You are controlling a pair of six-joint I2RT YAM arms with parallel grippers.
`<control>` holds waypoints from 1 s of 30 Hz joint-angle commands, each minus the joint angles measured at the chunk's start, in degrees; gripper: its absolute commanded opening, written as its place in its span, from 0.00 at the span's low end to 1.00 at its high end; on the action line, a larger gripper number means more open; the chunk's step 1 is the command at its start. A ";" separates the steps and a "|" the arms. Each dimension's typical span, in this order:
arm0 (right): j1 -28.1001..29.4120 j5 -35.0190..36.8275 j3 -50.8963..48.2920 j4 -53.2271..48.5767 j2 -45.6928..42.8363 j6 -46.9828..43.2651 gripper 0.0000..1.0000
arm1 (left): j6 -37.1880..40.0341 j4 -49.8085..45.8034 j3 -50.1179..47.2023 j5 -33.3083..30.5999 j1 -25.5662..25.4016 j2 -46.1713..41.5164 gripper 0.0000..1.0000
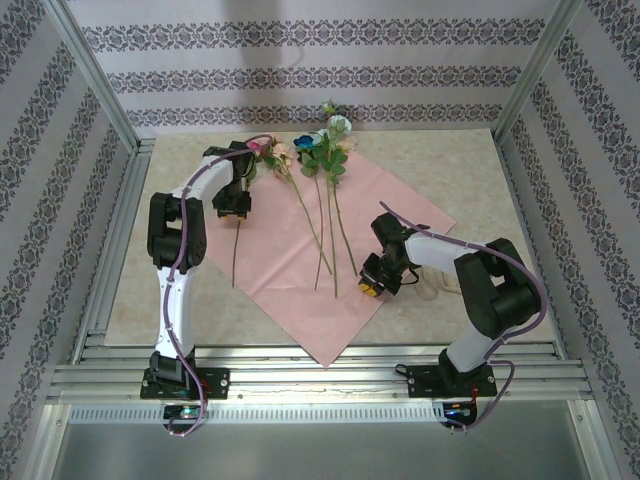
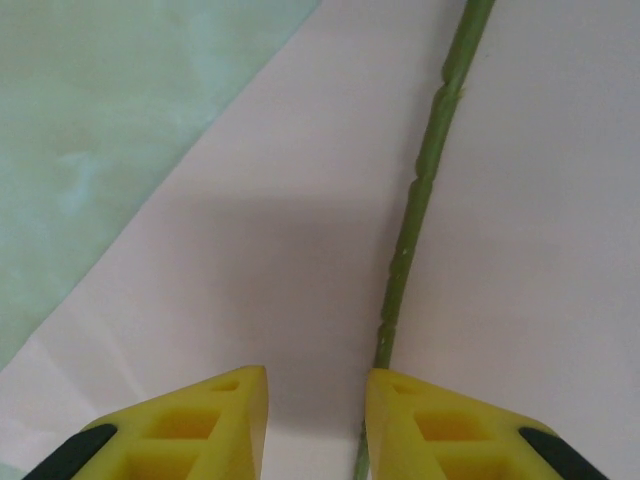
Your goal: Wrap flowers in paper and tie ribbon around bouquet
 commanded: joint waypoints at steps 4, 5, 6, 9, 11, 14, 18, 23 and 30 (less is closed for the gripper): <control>1.83 5.03 -4.38 2.09 6.17 -0.11 0.13 | 0.92 2.24 -1.83 2.08 -0.23 -0.06 0.28; 1.83 5.03 -4.26 2.09 6.14 -0.12 0.13 | 0.79 2.41 -2.18 2.23 -0.32 -0.18 0.28; 1.83 5.08 -4.27 2.09 6.15 -0.18 0.13 | 0.83 3.08 -2.98 2.55 -0.37 -0.62 0.28; 1.83 5.04 -4.26 2.09 6.19 -0.13 0.13 | 0.64 4.65 -4.77 2.91 -0.33 -1.66 0.28; 1.83 5.05 -4.25 2.09 6.30 -0.16 0.13 | 0.26 3.67 -4.10 2.58 -0.30 -1.69 0.29; 1.83 5.03 -4.25 2.09 6.23 -0.16 0.13 | -0.65 4.09 -4.14 1.84 -0.35 -4.55 0.33; 1.83 4.93 -4.28 2.00 6.28 -0.26 0.13 | 0.16 4.92 -3.30 5.20 -0.10 -6.52 0.38; 1.83 4.94 -4.65 2.09 6.15 -0.31 0.13 | 1.22 2.63 -0.80 8.53 0.89 -3.27 0.38; 1.83 4.85 -4.52 2.12 6.22 -0.24 0.13 | 2.26 3.28 -0.76 8.46 2.03 -0.51 0.33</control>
